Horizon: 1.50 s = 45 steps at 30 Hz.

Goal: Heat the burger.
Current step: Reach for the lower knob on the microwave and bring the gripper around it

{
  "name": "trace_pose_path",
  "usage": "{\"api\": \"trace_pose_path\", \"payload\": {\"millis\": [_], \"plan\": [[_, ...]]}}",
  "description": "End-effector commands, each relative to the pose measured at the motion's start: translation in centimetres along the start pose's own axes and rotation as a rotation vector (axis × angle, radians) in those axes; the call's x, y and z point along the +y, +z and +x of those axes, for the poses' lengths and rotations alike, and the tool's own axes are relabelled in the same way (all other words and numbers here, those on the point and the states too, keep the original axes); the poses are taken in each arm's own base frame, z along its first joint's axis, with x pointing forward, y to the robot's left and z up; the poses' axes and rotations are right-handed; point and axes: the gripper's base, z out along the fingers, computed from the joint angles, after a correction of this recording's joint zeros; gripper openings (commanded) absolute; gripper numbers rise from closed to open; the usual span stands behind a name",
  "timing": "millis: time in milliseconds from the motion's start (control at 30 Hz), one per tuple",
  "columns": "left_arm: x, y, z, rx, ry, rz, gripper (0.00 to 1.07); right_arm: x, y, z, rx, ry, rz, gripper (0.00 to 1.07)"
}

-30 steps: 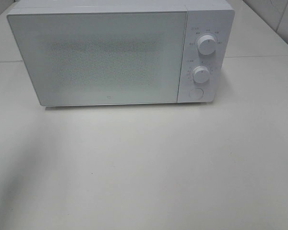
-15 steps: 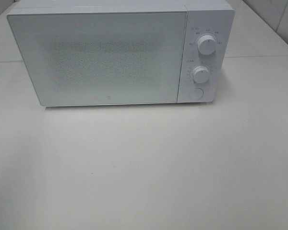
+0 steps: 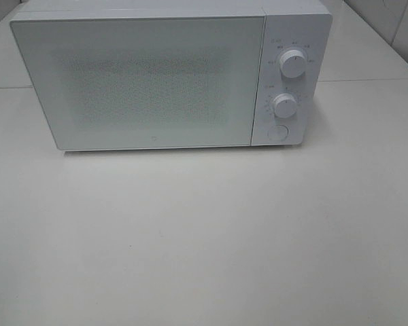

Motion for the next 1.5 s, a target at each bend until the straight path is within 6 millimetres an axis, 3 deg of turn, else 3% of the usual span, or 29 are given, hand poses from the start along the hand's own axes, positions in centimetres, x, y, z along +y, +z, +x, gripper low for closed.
{"api": "trace_pose_path", "payload": {"millis": [33, 267, 500, 700, 1167, 1500], "plan": [[-0.1, -0.1, 0.1, -0.039, -0.005, 0.000, 0.00, 0.0, -0.1, 0.1, -0.024, -0.017, -0.001, 0.72], [0.1, 1.1, -0.6, -0.130, 0.010, -0.012, 0.00, 0.0, -0.1, 0.1, -0.023, -0.017, -0.001, 0.72], [0.1, 1.2, -0.6, -0.134, 0.016, -0.008, 0.00, 0.0, -0.1, 0.1, -0.026, -0.017, -0.001, 0.72], [0.0, 1.2, -0.6, -0.134, 0.015, -0.007, 0.00, -0.2, -0.3, -1.4, -0.085, -0.032, 0.026, 0.72], [0.0, 1.2, -0.6, -0.134, 0.015, -0.007, 0.00, -0.1, 5.1, -6.9, -0.144, -0.039, 0.017, 0.72], [0.0, 1.2, -0.6, -0.134, 0.017, -0.005, 0.00, 0.0, 11.4, -9.2, -0.092, -0.043, 0.010, 0.72]]}}
